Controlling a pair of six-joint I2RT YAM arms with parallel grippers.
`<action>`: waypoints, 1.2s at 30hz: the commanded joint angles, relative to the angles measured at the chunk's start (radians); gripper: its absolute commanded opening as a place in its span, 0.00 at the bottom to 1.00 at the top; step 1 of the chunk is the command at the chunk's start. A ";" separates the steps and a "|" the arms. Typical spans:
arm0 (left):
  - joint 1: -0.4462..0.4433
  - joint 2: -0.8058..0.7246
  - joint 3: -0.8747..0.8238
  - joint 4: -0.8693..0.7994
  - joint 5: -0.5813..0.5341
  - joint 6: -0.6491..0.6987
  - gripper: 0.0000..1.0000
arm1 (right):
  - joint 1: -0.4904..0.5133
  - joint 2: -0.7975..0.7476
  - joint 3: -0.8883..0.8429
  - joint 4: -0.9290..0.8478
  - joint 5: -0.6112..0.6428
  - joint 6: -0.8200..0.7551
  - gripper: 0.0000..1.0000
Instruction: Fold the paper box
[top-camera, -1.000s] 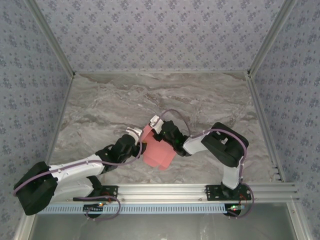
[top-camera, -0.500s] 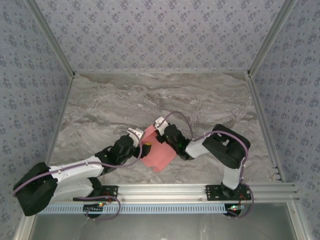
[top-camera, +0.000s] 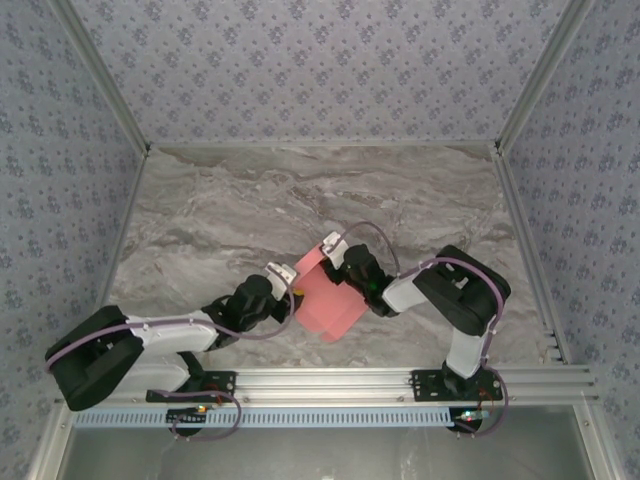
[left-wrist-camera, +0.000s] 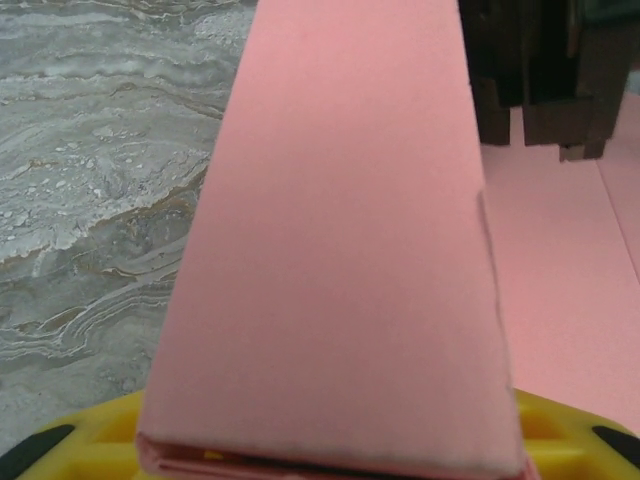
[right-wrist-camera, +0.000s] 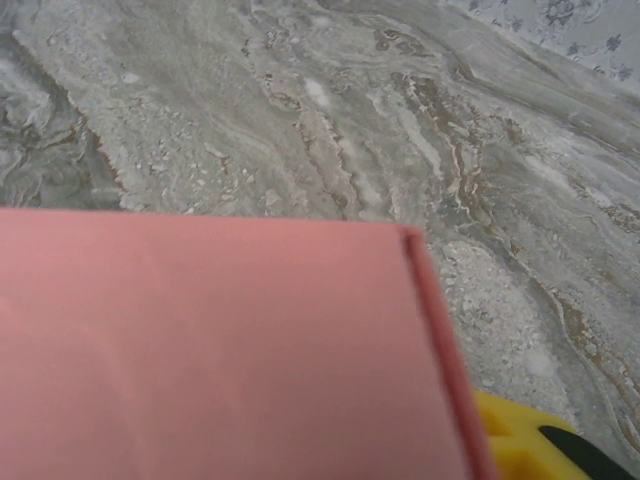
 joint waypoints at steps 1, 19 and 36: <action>-0.008 0.027 0.032 0.028 0.049 0.033 0.43 | -0.015 -0.039 -0.032 -0.016 -0.066 -0.026 0.40; -0.007 0.018 0.079 -0.029 0.019 0.004 0.29 | -0.128 -0.130 -0.124 -0.042 -0.304 -0.064 0.51; 0.000 -0.092 0.092 -0.090 0.165 -0.119 0.25 | -0.153 -0.199 -0.167 0.052 -0.327 -0.072 0.27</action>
